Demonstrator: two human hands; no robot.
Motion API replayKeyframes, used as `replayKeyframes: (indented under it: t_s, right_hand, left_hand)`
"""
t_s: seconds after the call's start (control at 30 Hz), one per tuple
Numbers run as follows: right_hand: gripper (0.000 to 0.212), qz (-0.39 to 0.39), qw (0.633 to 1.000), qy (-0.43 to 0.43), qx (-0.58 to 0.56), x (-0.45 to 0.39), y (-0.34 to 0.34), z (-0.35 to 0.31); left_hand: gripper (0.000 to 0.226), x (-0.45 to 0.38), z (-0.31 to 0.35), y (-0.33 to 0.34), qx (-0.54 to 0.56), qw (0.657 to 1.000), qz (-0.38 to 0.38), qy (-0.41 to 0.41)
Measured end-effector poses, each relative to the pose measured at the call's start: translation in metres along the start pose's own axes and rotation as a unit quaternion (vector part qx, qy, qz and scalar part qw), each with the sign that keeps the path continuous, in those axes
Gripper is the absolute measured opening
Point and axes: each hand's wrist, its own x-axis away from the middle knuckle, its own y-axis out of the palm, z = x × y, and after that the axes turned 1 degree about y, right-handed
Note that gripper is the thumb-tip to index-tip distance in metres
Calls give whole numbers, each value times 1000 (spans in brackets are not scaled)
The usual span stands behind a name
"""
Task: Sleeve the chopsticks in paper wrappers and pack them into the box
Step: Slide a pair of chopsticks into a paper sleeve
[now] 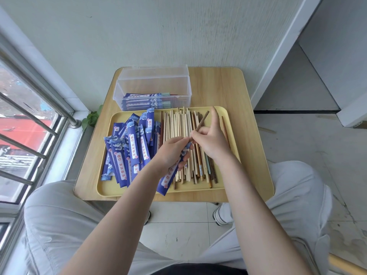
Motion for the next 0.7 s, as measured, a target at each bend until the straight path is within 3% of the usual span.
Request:
replayKeyframes:
  t_s: [0.13, 0.27, 0.33, 0.4, 0.47, 0.57, 0.7]
  right_hand:
    - [78, -16, 998, -3, 54, -1, -3, 3]
    - [52, 57, 997, 31, 31, -7, -10, 12]
    - [42, 84, 978, 79, 173, -7, -16, 19]
    - [27, 49, 929, 123, 346, -4, -17, 27]
    - [17, 15, 898, 148, 414, -2, -14, 32]
    - [9, 6, 881, 154, 447, -1, -10, 29]
    - [18, 13, 892, 137, 430, -1, -11, 29]
  left_hand:
    - [33, 1, -4, 2, -10, 1000, 0, -12]
    - [30, -1, -7, 0, -53, 998, 33, -11]
    - [27, -4, -9, -1, -61, 996, 65, -15]
    - [20, -6, -10, -2, -48, 994, 94, -27]
    - [11, -8, -10, -2, -35, 992, 112, -38]
    - [6, -8, -10, -3, -21, 991, 124, -44]
    - [8, -10, -7, -6, -18, 991, 132, -27]
